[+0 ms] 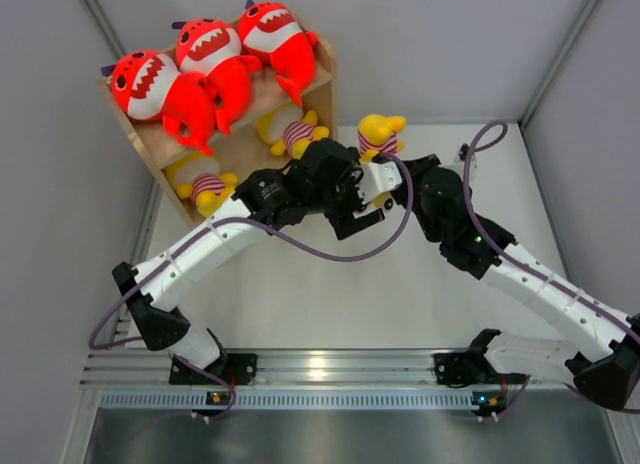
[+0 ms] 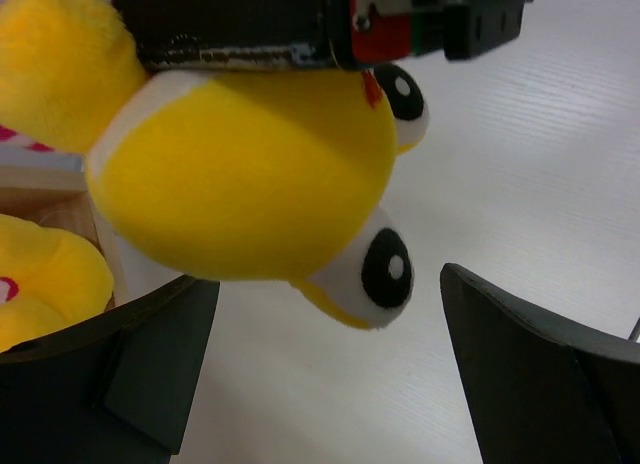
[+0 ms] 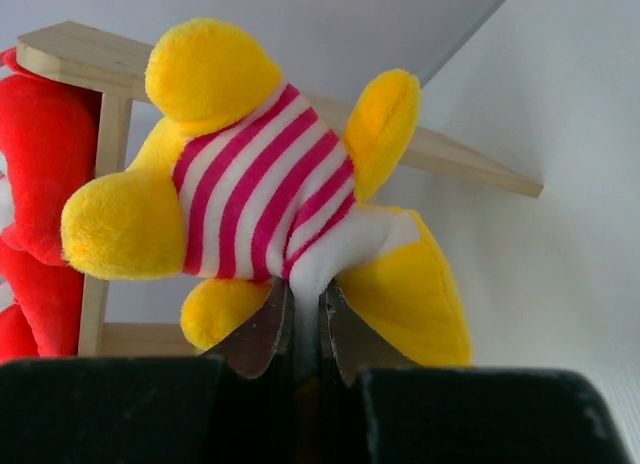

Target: Place and organize the stuffed toys onto the shelf

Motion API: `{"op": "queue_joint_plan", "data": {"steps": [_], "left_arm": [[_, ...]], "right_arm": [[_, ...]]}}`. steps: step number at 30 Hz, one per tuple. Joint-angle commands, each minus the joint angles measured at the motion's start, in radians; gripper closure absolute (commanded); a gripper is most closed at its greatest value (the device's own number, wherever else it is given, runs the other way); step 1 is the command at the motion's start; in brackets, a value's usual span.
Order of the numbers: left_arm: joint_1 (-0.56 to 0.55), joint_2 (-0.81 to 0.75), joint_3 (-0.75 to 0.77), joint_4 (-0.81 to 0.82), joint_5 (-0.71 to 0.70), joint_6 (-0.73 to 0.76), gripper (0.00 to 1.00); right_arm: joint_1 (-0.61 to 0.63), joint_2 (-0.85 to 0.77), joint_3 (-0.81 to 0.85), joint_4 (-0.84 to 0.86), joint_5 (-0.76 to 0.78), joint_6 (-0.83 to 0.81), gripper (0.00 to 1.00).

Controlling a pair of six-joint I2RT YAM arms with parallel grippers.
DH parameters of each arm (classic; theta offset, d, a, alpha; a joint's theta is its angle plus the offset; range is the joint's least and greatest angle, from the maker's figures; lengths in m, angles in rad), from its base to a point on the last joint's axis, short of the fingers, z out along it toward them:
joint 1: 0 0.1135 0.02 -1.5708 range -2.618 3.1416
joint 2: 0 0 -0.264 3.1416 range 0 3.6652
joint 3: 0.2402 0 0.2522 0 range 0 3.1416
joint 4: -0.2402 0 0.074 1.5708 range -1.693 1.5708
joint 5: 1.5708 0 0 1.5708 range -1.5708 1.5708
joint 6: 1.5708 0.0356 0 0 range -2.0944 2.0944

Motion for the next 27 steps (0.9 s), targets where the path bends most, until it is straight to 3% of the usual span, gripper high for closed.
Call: {"op": "queue_joint_plan", "data": {"steps": [1,2,4,9,13,15,17,22,27], "left_arm": [[-0.004,0.027,0.012,0.125,-0.037,-0.030,0.02],[-0.004,0.033,0.008,0.137,-0.046,-0.034,0.04],[-0.004,0.043,0.003,0.168,-0.064,-0.047,0.22],[-0.001,0.055,0.011,0.215,-0.119,-0.054,1.00],[0.005,0.043,-0.004,0.214,-0.142,-0.056,1.00],[0.017,0.026,-0.020,0.214,-0.138,-0.056,1.00],[0.048,0.000,-0.050,0.214,-0.101,-0.059,1.00],[0.122,-0.051,-0.130,0.215,-0.020,-0.059,1.00],[0.126,-0.088,-0.169,0.218,-0.004,-0.028,1.00]], "right_arm": [[0.016,-0.011,0.006,0.088,-0.044,0.033,1.00],[0.017,-0.014,-0.004,0.093,-0.050,0.036,1.00],[0.016,-0.019,-0.014,0.098,-0.070,0.040,1.00],[0.017,-0.021,-0.060,0.124,-0.137,0.030,1.00],[0.011,0.001,-0.064,0.122,-0.231,-0.068,0.96],[0.005,0.004,-0.053,0.095,-0.263,-0.184,0.86],[-0.024,0.007,-0.042,0.072,-0.347,-0.311,0.85],[-0.096,0.022,-0.054,0.056,-0.519,-0.456,0.94],[-0.110,0.076,-0.037,0.102,-0.685,-0.516,0.89]]}}
